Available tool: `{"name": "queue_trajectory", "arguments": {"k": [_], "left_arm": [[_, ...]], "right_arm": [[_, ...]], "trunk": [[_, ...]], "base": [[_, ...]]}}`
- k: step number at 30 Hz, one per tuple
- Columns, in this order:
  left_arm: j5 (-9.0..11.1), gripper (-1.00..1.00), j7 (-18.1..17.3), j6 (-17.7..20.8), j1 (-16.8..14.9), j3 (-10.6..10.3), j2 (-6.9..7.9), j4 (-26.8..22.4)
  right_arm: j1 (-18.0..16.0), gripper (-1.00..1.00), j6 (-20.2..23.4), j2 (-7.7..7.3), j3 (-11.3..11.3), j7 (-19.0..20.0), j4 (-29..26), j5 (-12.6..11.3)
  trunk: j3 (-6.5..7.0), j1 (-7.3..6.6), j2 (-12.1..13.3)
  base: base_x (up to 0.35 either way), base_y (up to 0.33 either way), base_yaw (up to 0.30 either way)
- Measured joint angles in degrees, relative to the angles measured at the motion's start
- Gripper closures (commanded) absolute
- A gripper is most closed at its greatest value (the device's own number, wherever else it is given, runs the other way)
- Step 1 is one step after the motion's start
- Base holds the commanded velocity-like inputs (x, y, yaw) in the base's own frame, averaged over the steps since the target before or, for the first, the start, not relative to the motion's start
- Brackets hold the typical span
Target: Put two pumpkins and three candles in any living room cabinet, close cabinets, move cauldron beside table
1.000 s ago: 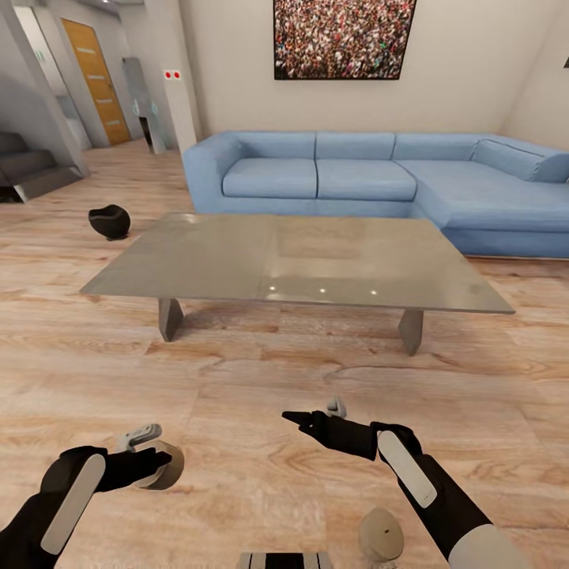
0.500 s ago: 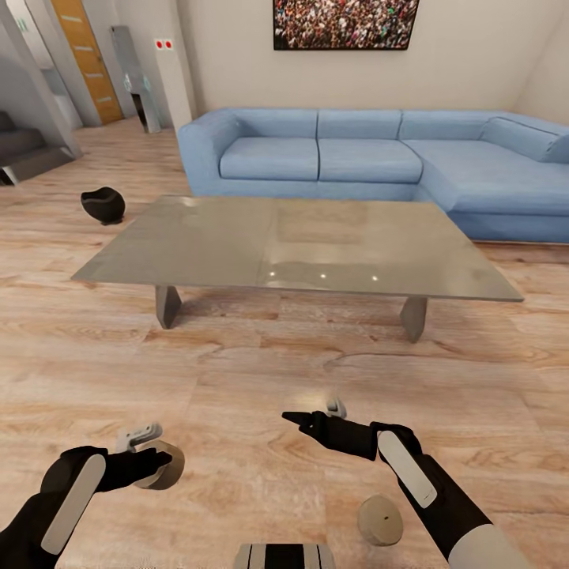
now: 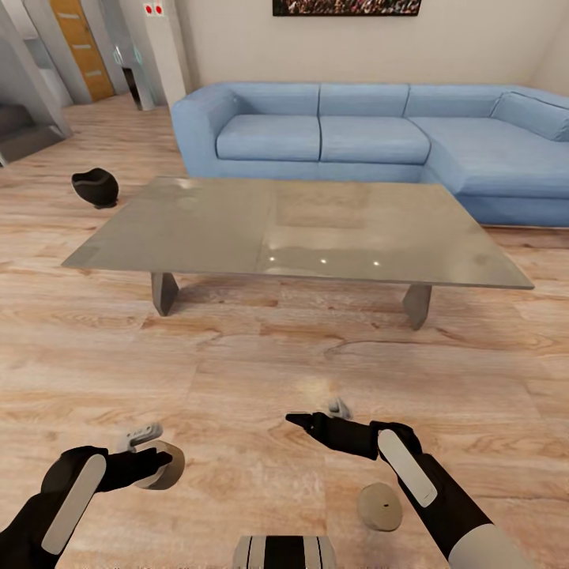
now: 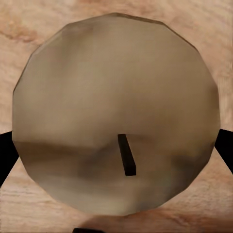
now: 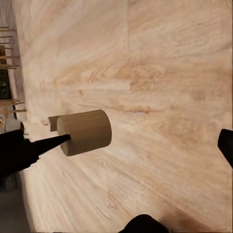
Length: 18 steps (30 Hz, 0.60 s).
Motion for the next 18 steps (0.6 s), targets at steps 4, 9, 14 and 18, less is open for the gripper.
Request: {"name": "queue_trajectory", "arguments": {"k": [4, 9, 14, 18], "left_arm": [[0.0, 1.0, 0.0, 0.0, 0.0, 0.0, 0.0, 0.0], [0.0, 1.0, 0.0, 0.0, 0.0, 0.0, 0.0, 0.0], [0.0, 1.0, 0.0, 0.0, 0.0, 0.0, 0.0, 0.0], [0.0, 1.0, 0.0, 0.0, 0.0, 0.0, 0.0, 0.0]], "right_arm": [[0.0, -1.0, 0.1, 0.12, 0.0, -5.4, 0.0, -0.2], [0.0, -1.0, 0.2, 0.51, -0.1, -10.5, 0.0, -0.4], [0.0, -1.0, 0.4, 0.6, -0.1, -16.4, -0.1, 0.1], [0.0, -1.0, 0.6, 0.41, 0.0, -19.9, -2.3, 0.4]], "trunk": [[-0.89, 0.1, -0.1], [-2.0, 0.23, -0.1], [-3.1, 0.36, -0.2], [-3.33, 0.38, -0.2]], "base": [[0.0, 0.0, 0.0], [0.0, 0.0, 0.0], [0.0, 0.0, 0.0], [0.0, 0.0, 0.0]]}}
